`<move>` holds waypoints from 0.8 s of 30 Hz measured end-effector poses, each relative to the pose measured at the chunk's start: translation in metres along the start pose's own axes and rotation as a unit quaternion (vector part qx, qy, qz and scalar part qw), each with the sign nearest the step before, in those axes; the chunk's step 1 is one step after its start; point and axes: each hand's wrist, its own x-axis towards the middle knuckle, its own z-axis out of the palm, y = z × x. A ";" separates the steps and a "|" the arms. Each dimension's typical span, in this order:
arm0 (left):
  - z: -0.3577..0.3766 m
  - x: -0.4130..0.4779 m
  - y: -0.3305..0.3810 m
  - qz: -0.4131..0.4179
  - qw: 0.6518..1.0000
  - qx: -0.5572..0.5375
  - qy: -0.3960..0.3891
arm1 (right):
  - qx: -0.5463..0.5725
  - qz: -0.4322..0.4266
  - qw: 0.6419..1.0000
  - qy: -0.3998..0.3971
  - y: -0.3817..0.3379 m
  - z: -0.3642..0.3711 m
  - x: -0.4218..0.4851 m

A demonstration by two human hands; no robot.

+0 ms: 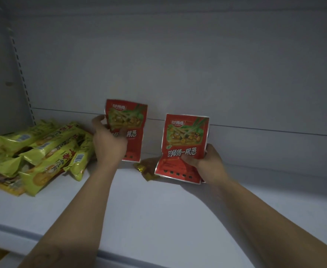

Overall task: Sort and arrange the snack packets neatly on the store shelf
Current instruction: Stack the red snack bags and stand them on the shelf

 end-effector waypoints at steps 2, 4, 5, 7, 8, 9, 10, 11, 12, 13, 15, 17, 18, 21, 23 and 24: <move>0.000 -0.002 0.006 -0.001 0.999 -0.036 0.032 | 0.064 0.004 0.998 -0.016 -0.003 -0.004 0.003; 0.001 -0.006 0.010 -0.035 0.998 -0.048 0.008 | 0.124 -0.003 0.991 -0.045 -0.006 -0.008 0.004; 0.004 -0.010 0.012 -0.061 0.995 -0.070 -0.043 | 0.146 -0.008 0.987 -0.060 -0.006 -0.009 0.004; 0.012 -0.022 0.016 -0.108 0.972 -0.133 -0.160 | 0.155 -0.015 0.985 -0.076 -0.005 -0.010 0.004; 0.015 -0.029 0.017 -0.121 0.959 -0.154 -0.204 | 0.147 -0.016 0.986 -0.076 -0.004 -0.009 0.004; 0.018 -0.035 0.019 -0.132 0.945 -0.173 -0.246 | 0.131 -0.014 0.989 -0.070 -0.004 -0.009 0.004; 0.021 -0.041 0.019 -0.144 0.926 -0.195 -0.288 | 0.107 -0.013 0.992 -0.060 -0.003 -0.009 0.004; 0.024 -0.045 0.019 -0.159 0.905 -0.216 -0.331 | 0.077 -0.014 0.996 -0.047 -0.001 -0.010 0.005; 0.027 -0.049 0.018 -0.173 0.884 -0.233 -0.368 | 0.047 -0.016 0.998 -0.037 0.000 -0.011 0.005; 0.029 -0.052 0.017 -0.183 0.865 -0.246 -0.398 | 0.020 -0.018 0.999 -0.030 0.001 -0.012 0.005; 0.034 -0.058 0.014 -0.187 0.839 -0.260 -0.439 | -0.021 -0.019 0.999 -0.023 0.005 -0.014 0.006; 0.037 -0.062 0.014 -0.177 0.832 -0.258 -0.459 | -0.048 -0.016 0.999 -0.009 0.008 -0.015 0.008; 0.039 -0.064 0.014 -0.170 0.832 -0.254 -0.462 | -0.057 -0.014 0.998 0.004 0.010 -0.014 0.011; 0.043 -0.067 0.019 -0.151 0.847 -0.239 -0.450 | -0.063 -0.002 0.997 0.049 0.016 -0.014 0.018; 0.046 -0.069 0.021 -0.128 0.858 -0.224 -0.444 | -0.062 0.003 0.995 0.073 0.017 -0.014 0.023; 0.047 -0.069 0.021 -0.120 0.864 -0.215 -0.439 | -0.062 0.004 0.995 0.077 0.017 -0.014 0.024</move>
